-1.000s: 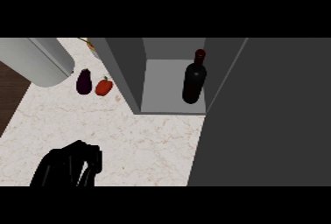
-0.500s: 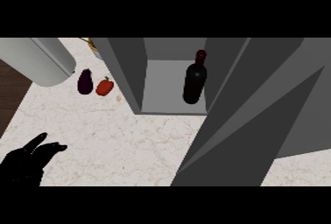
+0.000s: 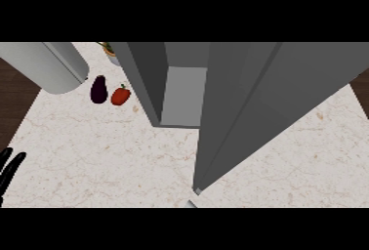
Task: Pick up the wine, place it into the cabinet and close the cabinet
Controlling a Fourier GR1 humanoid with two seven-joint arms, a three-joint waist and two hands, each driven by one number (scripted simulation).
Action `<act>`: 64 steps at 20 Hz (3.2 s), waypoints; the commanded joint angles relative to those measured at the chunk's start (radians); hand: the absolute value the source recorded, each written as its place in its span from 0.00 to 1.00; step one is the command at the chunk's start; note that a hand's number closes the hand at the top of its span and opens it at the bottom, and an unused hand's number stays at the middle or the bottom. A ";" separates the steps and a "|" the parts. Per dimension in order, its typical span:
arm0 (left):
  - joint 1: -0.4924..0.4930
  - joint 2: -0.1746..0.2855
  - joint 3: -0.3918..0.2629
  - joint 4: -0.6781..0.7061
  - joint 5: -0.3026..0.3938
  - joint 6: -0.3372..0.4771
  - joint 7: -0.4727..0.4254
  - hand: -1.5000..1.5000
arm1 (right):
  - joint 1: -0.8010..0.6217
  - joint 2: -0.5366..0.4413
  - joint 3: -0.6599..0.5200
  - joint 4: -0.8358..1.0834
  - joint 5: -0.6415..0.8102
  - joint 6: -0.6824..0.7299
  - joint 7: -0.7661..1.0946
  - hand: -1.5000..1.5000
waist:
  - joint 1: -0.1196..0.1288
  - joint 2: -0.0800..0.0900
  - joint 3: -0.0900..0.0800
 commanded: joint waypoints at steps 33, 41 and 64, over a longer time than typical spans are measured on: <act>0.215 0.092 0.337 0.189 0.034 -0.402 0.039 0.00 | -0.791 0.057 -0.370 1.024 -0.532 0.255 -0.198 1.00 | 0.036 0.028 0.004; 0.237 0.044 0.395 0.258 0.013 -0.473 0.065 0.00 | -0.924 0.084 -0.366 1.287 -0.694 0.468 -0.152 1.00 | 0.023 0.020 0.003; 0.211 -0.043 0.524 0.252 -0.022 -0.459 0.226 0.00 | -1.003 0.006 -0.532 1.694 -0.720 0.600 -0.433 1.00 | -0.004 0.026 0.003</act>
